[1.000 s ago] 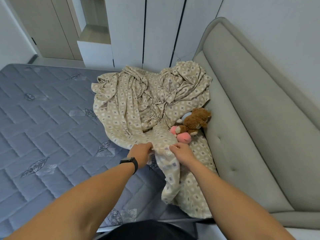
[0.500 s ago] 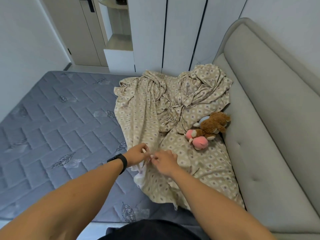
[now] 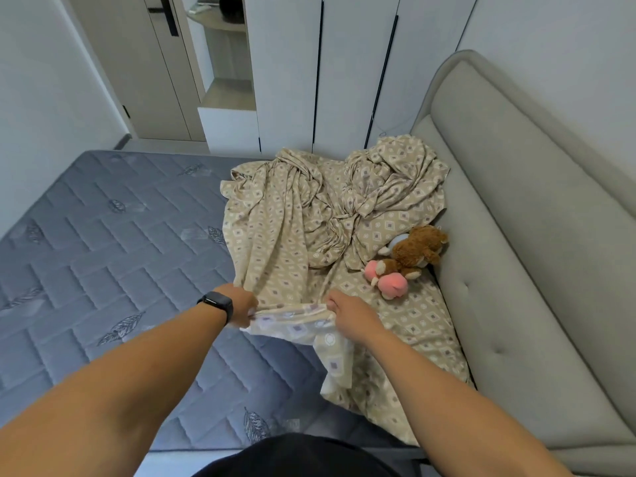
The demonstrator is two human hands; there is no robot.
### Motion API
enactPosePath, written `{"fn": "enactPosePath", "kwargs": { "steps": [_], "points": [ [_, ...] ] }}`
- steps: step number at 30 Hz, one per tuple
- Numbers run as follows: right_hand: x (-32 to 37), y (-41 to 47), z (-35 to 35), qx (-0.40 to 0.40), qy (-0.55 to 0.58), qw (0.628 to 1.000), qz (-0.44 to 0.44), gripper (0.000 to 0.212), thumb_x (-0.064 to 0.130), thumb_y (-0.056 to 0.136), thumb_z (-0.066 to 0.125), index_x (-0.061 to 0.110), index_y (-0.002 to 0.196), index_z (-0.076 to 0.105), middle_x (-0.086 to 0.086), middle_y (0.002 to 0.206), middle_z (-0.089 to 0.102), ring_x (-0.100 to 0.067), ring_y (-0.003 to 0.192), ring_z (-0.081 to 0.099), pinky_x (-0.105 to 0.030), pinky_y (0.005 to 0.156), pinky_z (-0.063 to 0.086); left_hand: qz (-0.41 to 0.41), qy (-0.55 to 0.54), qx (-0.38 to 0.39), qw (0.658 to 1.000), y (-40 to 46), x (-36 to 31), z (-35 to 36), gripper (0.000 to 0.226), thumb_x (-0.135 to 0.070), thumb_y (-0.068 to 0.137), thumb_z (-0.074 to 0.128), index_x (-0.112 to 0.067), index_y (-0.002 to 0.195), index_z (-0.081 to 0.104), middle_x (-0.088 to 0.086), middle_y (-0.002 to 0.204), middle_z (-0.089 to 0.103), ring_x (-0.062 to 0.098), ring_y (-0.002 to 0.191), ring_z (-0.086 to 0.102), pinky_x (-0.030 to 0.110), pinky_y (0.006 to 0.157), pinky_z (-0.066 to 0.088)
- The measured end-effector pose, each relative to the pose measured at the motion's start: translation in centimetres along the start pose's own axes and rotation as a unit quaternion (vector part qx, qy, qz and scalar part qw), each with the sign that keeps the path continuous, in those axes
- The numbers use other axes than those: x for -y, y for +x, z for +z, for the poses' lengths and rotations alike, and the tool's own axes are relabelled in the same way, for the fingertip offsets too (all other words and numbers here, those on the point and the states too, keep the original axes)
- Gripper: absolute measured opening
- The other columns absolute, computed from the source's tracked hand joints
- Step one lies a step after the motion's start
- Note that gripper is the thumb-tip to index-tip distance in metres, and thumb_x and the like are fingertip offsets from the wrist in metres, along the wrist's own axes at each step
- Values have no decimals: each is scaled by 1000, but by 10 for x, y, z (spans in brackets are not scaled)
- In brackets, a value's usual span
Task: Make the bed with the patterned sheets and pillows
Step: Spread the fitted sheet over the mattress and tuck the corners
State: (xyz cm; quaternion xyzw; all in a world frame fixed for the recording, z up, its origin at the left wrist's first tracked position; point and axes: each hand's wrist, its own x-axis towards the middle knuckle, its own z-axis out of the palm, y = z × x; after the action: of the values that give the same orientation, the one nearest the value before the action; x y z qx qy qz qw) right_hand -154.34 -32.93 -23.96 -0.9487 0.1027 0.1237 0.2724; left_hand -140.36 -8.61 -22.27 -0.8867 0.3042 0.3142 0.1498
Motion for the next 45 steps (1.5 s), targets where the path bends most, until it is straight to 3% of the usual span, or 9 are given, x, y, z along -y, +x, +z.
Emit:
{"fn": "enactPosePath", "kwargs": {
  "steps": [6, 11, 20, 27, 31, 36, 39, 42, 45],
  "points": [
    [-19, 1, -12, -72, -105, 991, 40, 9, 21, 97, 43, 27, 94, 48, -1, 90, 62, -30, 85, 60, -38, 62, 37, 67, -189, 19, 980, -3, -28, -6, 27, -38, 94, 59, -13, 101, 64, 7, 101, 67, 27, 90, 61, 36, 73, 45],
    [31, 13, 14, 93, -86, 992, -20, 56, 55, 82, 55, 39, 135, 52, 0, 142, 49, -29, 131, 40, -49, 104, 33, 100, -176, 8, 979, -10, -33, -9, 35, -43, 79, 77, -18, 98, 60, -1, 90, 64, 23, 84, 59, 35, 69, 47],
    [68, 24, 29, 30, 133, 991, -15, 19, 9, 92, 52, 26, 87, 61, 2, 90, 64, -18, 88, 58, -30, 69, 42, 52, 11, -126, 991, -19, -3, -8, 17, -11, 89, 57, -20, 103, 54, 6, 101, 64, 32, 87, 61, 36, 64, 42],
    [55, 15, -24, -85, 62, 993, -57, 34, 38, 76, 47, 18, 54, 32, 0, 50, 35, -14, 49, 32, -37, 51, 21, -52, -75, -307, 947, -11, 25, -5, 21, 0, 89, 49, -18, 98, 56, 7, 106, 57, 29, 93, 54, 34, 70, 36],
    [38, 15, -44, -119, 91, 988, -30, 39, 39, 77, 50, 19, 50, 31, 3, 46, 33, -11, 46, 29, -36, 51, 21, -17, -198, -247, 948, -7, 34, -16, 24, 3, 83, 47, -20, 86, 51, 5, 95, 60, 28, 82, 53, 33, 61, 36],
    [60, 20, -51, -58, 154, 986, 20, 62, 48, 98, 58, 21, 45, 41, 9, 41, 41, -5, 43, 40, -28, 52, 28, 112, -249, -200, 941, 8, -17, -16, 44, -33, 81, 68, -30, 123, 54, -7, 119, 59, 16, 101, 57, 35, 85, 50],
    [69, 19, -52, -17, 219, 973, 70, 59, 58, 102, 41, 20, 60, 59, -1, 72, 65, -16, 70, 58, -34, 68, 39, 145, -258, -199, 934, 16, -54, -18, 59, -48, 73, 71, -36, 127, 50, -8, 116, 56, 17, 98, 57, 41, 83, 54],
    [68, 20, -55, 9, 245, 966, 79, 59, 57, 103, 39, 10, 92, 74, -11, 103, 72, -27, 97, 64, -38, 87, 45, 127, -261, -252, 923, 22, -70, -22, 35, -38, 89, 62, -25, 121, 55, -1, 110, 54, 22, 98, 57, 43, 83, 51],
    [57, 20, -58, -15, 275, 957, 96, 53, 54, 103, 44, 11, 84, 67, -7, 85, 65, -24, 84, 59, -34, 72, 43, 132, -326, -273, 895, 22, -66, -22, 18, -28, 97, 53, -20, 113, 58, 1, 107, 61, 25, 97, 59, 42, 82, 50]
  ]
}}
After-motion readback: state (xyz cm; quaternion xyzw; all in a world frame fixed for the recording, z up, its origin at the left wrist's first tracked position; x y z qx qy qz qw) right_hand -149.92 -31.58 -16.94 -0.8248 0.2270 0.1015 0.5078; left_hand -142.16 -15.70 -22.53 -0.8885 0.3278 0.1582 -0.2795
